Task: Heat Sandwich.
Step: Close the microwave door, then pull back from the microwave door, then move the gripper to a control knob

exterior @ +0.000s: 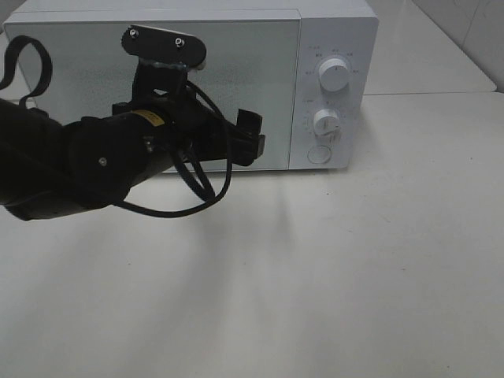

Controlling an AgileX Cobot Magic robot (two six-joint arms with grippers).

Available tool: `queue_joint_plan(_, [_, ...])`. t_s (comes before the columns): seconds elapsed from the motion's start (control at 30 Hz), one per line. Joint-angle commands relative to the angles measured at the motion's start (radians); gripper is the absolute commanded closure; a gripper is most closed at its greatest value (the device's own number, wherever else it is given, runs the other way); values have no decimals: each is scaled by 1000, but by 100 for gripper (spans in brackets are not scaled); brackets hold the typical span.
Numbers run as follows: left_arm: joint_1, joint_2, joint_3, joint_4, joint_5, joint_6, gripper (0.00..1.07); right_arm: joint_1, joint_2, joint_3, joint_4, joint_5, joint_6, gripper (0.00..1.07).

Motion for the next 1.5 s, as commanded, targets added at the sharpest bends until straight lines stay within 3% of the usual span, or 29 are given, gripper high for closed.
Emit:
queue_joint_plan(0.03, [-5,-55,41,-7,78,0,8,-6,-26,2,2,-9,0,32])
queue_joint_plan(0.27, [29,-104,41,-11,313,3,8,-6,-26,2,2,-9,0,32])
queue_joint_plan(0.5, [132,-153,41,-12,642,-4,8,-6,-26,2,2,-9,0,32])
queue_joint_plan(0.83, [247,-222,41,3,933,-7,8,-6,-26,2,2,-9,0,32])
queue_joint_plan(1.17, [385,-274,41,88,1209,-7,8,-6,-26,2,2,-9,0,32])
queue_joint_plan(1.3, [487,-285,41,105,1368,-67,8,-6,-26,2,2,-9,0,32])
queue_joint_plan(1.5, [589,-329,41,187,1425,-124,8,-6,-26,2,2,-9,0,32])
